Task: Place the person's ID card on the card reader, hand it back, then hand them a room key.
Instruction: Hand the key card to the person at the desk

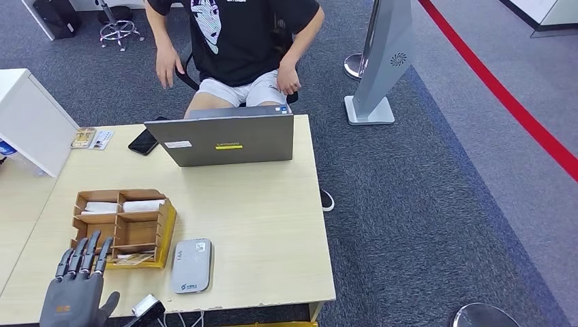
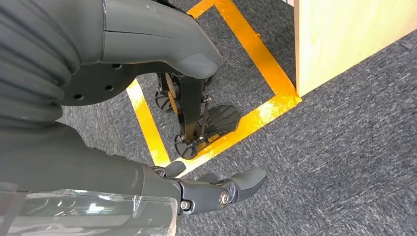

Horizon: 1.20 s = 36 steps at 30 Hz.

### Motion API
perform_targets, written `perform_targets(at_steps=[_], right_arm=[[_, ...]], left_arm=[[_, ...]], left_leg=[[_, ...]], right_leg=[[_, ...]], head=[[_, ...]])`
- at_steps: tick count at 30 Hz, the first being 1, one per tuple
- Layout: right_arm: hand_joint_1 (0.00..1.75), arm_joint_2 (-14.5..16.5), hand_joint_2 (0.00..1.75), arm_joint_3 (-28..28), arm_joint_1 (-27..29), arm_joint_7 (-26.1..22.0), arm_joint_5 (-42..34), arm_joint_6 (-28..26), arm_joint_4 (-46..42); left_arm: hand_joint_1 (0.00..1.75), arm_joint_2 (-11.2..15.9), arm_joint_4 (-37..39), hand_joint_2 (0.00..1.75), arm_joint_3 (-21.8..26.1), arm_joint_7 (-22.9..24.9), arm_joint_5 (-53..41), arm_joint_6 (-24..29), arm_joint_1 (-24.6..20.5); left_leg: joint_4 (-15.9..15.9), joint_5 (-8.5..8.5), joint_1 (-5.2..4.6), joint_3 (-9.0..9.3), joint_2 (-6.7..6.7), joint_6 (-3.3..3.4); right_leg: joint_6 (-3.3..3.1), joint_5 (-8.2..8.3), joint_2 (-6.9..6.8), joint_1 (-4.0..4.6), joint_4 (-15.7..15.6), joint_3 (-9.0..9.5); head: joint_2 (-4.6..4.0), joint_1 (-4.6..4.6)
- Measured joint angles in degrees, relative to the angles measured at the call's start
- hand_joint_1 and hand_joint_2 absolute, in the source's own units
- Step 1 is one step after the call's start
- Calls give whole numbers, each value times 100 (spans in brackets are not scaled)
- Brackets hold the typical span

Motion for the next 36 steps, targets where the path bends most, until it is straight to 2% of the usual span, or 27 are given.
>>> perform_targets(at_steps=[11,16,27,36], right_arm=[[0,1,175,-2,-1,42,265,81,-6],[0,1,175,-2,-3,44,330,83,-7],[0,16,175,-2,-6,65,434,86,-7],[0,19,175,-2,-6,87,445,90,-7]], left_arm=[[0,-7,758,175,331,-364,-81,587,-493],[0,-66,980,175,389,-416,-197,667,-641],[0,-230,1298,175,361,-402,-436,694,-804],[0,-334,1374,175,76,-345,-494,732,-866]], left_leg=[[0,0,1,0,-1,0],[0,0,0,0,-1,0],[0,0,0,1,0,0],[0,0,0,0,-1,0]], right_leg=[[0,0,0,1,1,0],[0,0,0,0,1,0],[0,0,0,0,0,-1],[0,0,1,0,0,-1]], head=[[1,-1],[0,1],[0,-1],[1,1]])
